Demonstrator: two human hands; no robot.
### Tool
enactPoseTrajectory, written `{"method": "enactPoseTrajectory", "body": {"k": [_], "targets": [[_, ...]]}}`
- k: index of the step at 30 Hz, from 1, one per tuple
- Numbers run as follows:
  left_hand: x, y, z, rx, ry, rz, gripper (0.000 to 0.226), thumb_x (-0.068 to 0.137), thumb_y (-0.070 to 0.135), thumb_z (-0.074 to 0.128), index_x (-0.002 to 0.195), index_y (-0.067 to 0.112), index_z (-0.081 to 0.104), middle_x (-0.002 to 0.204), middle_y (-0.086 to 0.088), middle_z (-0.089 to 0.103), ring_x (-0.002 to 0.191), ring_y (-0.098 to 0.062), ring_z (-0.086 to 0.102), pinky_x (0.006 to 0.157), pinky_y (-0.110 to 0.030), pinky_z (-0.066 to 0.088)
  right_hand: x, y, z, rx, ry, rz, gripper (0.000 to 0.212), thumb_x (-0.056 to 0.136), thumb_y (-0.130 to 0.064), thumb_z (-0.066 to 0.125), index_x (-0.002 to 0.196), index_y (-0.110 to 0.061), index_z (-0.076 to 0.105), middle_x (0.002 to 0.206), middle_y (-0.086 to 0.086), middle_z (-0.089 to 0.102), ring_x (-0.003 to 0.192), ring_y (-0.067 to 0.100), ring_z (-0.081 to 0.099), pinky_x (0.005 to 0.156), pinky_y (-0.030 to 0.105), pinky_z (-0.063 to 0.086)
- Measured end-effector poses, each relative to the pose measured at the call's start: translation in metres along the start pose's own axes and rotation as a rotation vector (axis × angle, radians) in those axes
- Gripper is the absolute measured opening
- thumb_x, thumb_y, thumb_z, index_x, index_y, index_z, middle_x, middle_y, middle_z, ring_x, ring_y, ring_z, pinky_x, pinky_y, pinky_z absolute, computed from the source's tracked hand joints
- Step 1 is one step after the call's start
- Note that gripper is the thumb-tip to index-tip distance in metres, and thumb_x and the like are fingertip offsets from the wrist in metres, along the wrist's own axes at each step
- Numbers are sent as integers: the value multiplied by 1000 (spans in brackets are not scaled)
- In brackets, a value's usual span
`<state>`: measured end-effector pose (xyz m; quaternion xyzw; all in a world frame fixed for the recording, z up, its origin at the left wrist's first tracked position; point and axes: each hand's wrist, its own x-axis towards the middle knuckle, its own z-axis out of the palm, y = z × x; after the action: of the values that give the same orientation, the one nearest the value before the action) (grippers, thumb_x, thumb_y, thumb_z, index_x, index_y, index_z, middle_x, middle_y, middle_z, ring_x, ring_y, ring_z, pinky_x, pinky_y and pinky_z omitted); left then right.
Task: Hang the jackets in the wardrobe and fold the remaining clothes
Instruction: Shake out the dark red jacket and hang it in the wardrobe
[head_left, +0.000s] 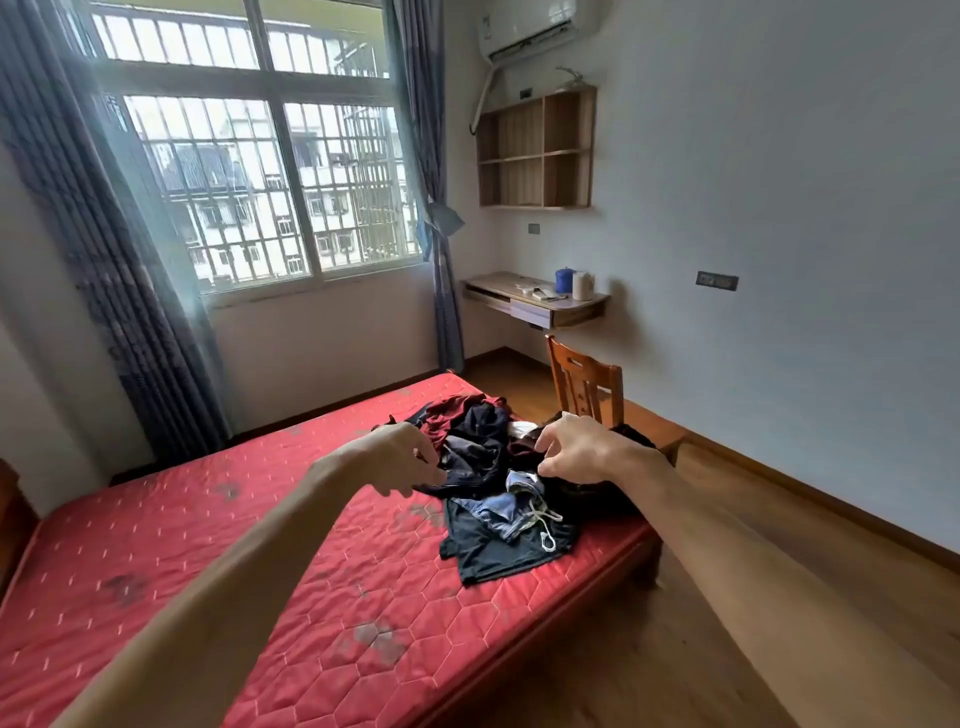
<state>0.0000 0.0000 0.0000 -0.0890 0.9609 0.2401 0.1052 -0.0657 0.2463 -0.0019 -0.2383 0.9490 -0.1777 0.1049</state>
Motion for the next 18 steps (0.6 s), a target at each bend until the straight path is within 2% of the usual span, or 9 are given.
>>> {"method": "enactPoseTrajectory", "body": {"k": [4, 8, 11, 12, 15, 18], "targets": [[33, 22, 6, 24, -2, -5, 20, 91, 34, 69, 105, 20, 69, 102, -11, 74, 77, -17, 72, 57, -25, 52, 18, 37, -11, 4, -15, 16, 41, 92, -23, 64, 132, -16, 60, 129, 2, 63, 121, 18, 57, 99, 25, 45], [70, 45, 20, 53, -54, 26, 8, 91, 32, 69, 92, 25, 70, 100, -12, 75, 70, -17, 71, 51, -24, 50, 37, 74, -14, 35, -26, 57, 42, 90, -27, 65, 131, -23, 60, 133, 0, 59, 126, 17, 50, 105, 33, 45], [101, 62, 32, 70, -88, 40, 18, 91, 34, 69, 102, 20, 72, 101, -8, 76, 76, -17, 73, 62, -28, 57, 48, 100, -16, 57, -16, 88, 42, 90, -31, 66, 131, -24, 61, 136, 1, 57, 129, 16, 50, 107, 29, 41], [112, 67, 35, 73, -99, 47, 21, 91, 34, 68, 105, 19, 71, 100, -8, 76, 75, -16, 73, 61, -27, 57, 51, 107, -17, 67, -27, 95, 44, 91, -29, 66, 133, -22, 59, 136, 1, 57, 127, 16, 52, 104, 26, 41], [147, 78, 44, 50, -116, 93, 19, 91, 32, 68, 105, 19, 71, 85, -5, 74, 63, -11, 68, 49, -20, 48, 67, 129, -18, 83, -26, 111, 43, 93, -26, 65, 135, -18, 58, 145, 0, 49, 128, 16, 51, 96, 21, 40], [186, 88, 51, 65, -115, 117, 14, 90, 33, 70, 98, 22, 71, 70, 4, 67, 57, -9, 63, 49, -19, 47, 87, 149, -24, 98, -25, 159, 43, 94, -25, 64, 136, -19, 57, 136, -1, 58, 128, 15, 52, 93, 20, 38]]}}
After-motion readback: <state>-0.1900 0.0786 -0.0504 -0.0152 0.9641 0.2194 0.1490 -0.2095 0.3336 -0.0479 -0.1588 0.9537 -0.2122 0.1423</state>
